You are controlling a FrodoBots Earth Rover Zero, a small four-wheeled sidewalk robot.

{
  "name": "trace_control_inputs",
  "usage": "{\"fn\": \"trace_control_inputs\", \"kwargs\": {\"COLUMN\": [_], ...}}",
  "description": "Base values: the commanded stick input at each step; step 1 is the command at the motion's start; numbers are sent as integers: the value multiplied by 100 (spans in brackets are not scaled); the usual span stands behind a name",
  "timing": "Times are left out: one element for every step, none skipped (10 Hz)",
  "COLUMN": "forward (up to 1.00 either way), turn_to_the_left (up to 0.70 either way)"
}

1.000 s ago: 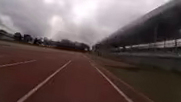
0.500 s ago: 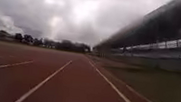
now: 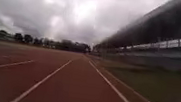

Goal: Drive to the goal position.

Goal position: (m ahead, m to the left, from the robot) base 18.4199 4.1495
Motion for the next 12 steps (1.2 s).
{"fn": "trace_control_inputs", "kwargs": {"forward": [70,70,70,70,70,70,70,70,70,70,70,70], "turn_to_the_left": [0,0,0,0,0,-15,-11,-7,-3,0,0,0]}}
